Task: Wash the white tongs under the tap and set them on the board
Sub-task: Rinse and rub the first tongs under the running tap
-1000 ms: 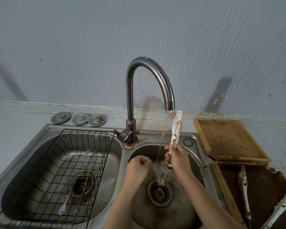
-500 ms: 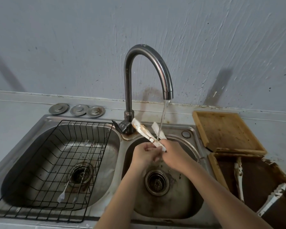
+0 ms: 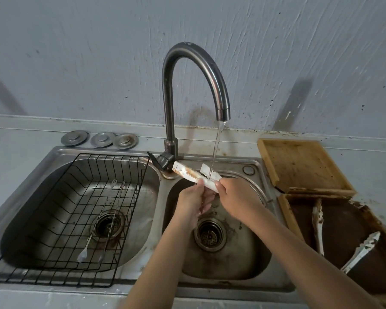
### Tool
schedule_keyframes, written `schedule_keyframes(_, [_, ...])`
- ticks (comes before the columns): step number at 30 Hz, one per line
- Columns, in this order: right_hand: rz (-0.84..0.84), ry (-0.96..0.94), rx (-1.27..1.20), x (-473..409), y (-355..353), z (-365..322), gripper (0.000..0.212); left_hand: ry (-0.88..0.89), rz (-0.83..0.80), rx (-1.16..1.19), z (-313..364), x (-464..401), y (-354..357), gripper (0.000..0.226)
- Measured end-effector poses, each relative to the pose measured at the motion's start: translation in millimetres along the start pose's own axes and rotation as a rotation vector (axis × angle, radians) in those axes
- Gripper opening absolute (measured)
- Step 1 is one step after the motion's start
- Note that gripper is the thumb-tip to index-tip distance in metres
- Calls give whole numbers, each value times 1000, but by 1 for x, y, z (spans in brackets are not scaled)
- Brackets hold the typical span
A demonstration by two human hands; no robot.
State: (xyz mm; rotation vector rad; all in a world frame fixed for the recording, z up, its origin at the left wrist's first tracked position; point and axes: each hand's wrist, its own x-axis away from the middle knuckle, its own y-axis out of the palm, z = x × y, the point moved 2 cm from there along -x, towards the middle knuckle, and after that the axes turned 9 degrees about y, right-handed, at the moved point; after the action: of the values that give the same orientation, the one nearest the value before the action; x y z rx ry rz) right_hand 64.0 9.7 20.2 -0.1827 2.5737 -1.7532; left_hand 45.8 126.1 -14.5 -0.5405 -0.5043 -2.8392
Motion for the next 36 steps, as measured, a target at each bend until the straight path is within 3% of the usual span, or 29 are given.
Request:
schedule_keyframes(6, [28,-26,138,7,-6,9,36,-28,-64,-66,-7,7,8,22])
schedule_keyframes(12, [29,-77,166,15,-18,19,33,-71,40,73,-4,3,2,35])
schedule_keyframes(17, [53,-98,226,17,-18,20,32,-84,-28,-40,-9,9,9,19])
schedule_keyframes(23, [69,-132,238,26,-28,24,34,-106,111,137,2,2,-14,32])
schedule_keyframes(28, [82,-156,269,24,-27,20,35,-94,-19,6,-7,10,0,23])
schedule_keyframes(33, [30,-142,203,26,-37,34,41,-98,97,156,1,-2,-13,40])
schedule_keyframes(36, [43,-131,244,25,-40,39,41,-97,45,62,-2,3,-4,29])
